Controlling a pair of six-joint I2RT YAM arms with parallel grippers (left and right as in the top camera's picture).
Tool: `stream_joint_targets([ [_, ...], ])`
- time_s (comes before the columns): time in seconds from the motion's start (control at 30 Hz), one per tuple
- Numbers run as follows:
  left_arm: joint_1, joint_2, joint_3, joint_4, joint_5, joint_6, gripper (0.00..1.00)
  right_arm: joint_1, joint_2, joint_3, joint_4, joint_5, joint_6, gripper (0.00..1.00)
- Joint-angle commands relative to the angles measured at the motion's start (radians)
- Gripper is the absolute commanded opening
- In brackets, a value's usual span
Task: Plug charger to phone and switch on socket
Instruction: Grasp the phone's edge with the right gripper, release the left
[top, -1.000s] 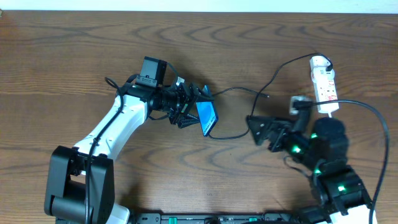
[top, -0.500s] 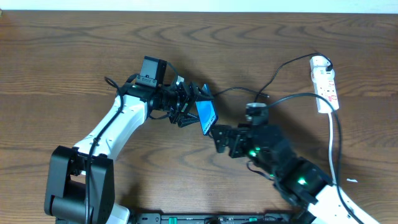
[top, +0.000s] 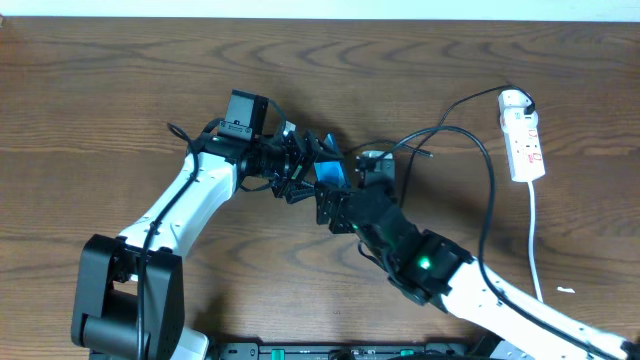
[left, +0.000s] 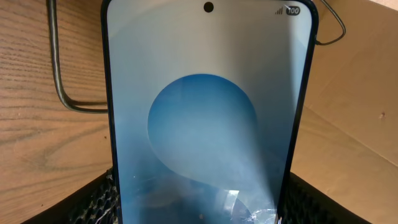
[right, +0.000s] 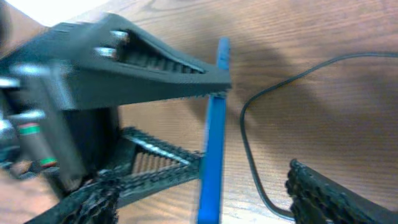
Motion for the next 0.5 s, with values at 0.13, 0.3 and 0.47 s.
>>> stream_joint_targets([
  [0.13,0.006,-0.026,0.006,0.006,0.024,-0.009,0.69,0.021,0.061,0.016,0.02,0.05,0.081,0.77],
  [0.3,0.006,-0.026,0.006,0.006,0.024,-0.009,0.7,0.049,0.061,0.016,0.06,0.051,0.081,0.7],
  [0.47,0.006,-0.026,0.006,0.006,0.024,-0.009,0.7,0.052,0.067,0.016,0.066,0.056,0.081,0.56],
])
